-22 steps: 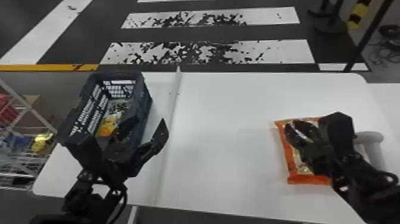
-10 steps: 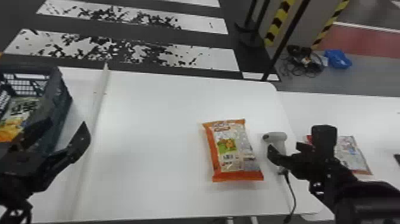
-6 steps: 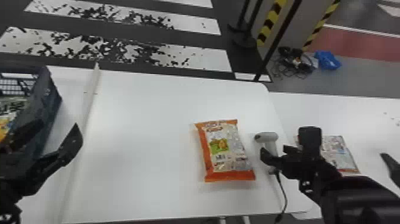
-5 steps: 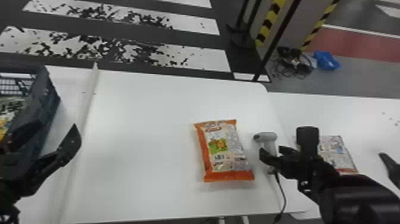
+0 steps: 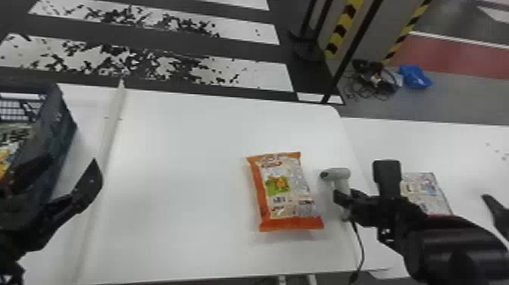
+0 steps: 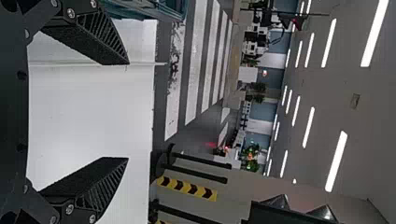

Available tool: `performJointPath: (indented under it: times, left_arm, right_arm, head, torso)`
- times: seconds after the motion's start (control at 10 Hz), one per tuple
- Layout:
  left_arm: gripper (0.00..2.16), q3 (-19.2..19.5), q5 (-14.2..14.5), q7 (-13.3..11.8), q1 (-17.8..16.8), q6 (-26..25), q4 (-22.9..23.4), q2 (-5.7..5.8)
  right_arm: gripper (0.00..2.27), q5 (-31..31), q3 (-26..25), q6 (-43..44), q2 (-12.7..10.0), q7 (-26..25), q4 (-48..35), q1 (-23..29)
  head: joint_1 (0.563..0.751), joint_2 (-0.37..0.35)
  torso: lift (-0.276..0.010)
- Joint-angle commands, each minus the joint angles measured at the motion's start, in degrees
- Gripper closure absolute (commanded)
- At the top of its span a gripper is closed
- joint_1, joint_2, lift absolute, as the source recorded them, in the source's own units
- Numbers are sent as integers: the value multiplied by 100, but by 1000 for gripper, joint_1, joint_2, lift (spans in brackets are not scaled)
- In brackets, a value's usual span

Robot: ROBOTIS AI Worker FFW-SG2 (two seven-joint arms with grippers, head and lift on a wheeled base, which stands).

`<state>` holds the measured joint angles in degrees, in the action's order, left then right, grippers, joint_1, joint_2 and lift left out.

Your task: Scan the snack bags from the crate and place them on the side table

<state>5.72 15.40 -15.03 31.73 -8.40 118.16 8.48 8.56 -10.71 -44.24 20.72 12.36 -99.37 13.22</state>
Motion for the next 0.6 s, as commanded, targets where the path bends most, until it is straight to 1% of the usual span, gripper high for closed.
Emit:
performJointPath:
  times: [0.0,0.2,0.5]
  left_arm:
    - [161,0,7,0,0,0,5,-4]
    - [161,0,7,0,0,18,-12,-4]
    - [161,-9,7,9,-17,18,-12,-13]
  right_arm:
    - [2250,6,-72,-1,-6,-5,-145,40]
    - [2250,59,-248,-107,-33,-23,-777,374]
    - [2250,102,-344,-775,-173,-23,-2105,980]
  head:
    - [695,-235]
    - [695,-237]
    - [695,-227]
  torso:
    - [-81]
    - [-81]
    - [-81]
